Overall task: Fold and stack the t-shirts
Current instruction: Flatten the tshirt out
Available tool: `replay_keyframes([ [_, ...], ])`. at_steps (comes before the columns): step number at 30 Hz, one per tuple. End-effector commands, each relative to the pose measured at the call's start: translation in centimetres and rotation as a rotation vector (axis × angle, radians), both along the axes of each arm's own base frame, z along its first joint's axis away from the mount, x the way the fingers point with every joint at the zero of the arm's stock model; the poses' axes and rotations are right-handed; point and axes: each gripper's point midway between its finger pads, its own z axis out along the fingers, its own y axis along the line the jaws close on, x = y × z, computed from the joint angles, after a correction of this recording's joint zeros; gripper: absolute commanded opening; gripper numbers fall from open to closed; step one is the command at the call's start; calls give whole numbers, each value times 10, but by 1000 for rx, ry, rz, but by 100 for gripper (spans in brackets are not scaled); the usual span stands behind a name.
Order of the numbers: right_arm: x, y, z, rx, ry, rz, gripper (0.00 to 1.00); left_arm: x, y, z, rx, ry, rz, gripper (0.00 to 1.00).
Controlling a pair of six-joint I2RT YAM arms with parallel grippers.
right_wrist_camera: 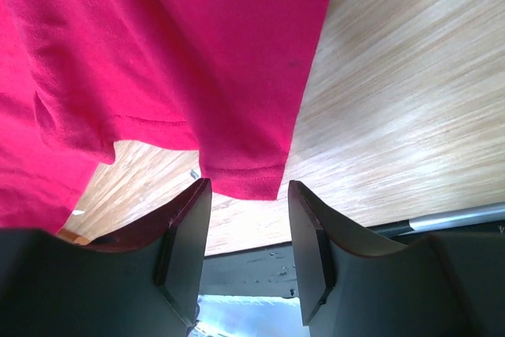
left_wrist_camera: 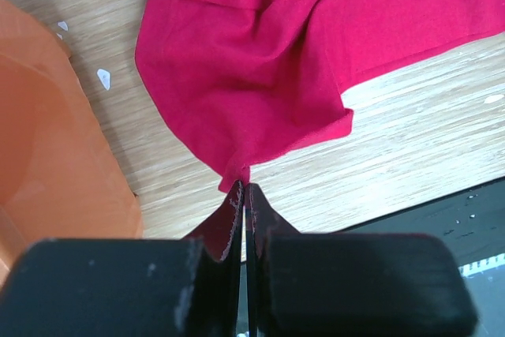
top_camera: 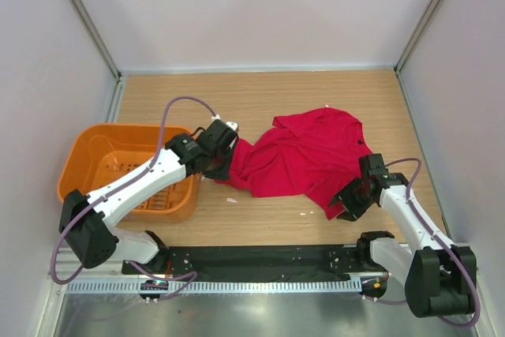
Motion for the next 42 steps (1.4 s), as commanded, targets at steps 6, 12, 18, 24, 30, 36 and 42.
replay_keyframes([
  [6,-5,5,0,6,12,10,49,-3,-6,8,-47,-4,0,0],
  [12,0,8,-17,19,25,-12,46,-5,-5,11,-48,-6,2,0],
  [18,3,13,-23,-12,51,17,41,-6,-1,14,-47,-11,6,0],
  [24,-4,9,-36,-71,89,-35,36,-8,0,14,-51,-15,13,0],
  [30,2,-7,-48,-163,69,-88,9,-8,2,19,-54,-22,25,0],
  [36,36,-35,7,-321,-64,-104,1,-9,21,39,-18,-60,91,0],
  [42,103,-108,144,-595,-324,-135,1,-10,47,73,9,-148,156,0],
])
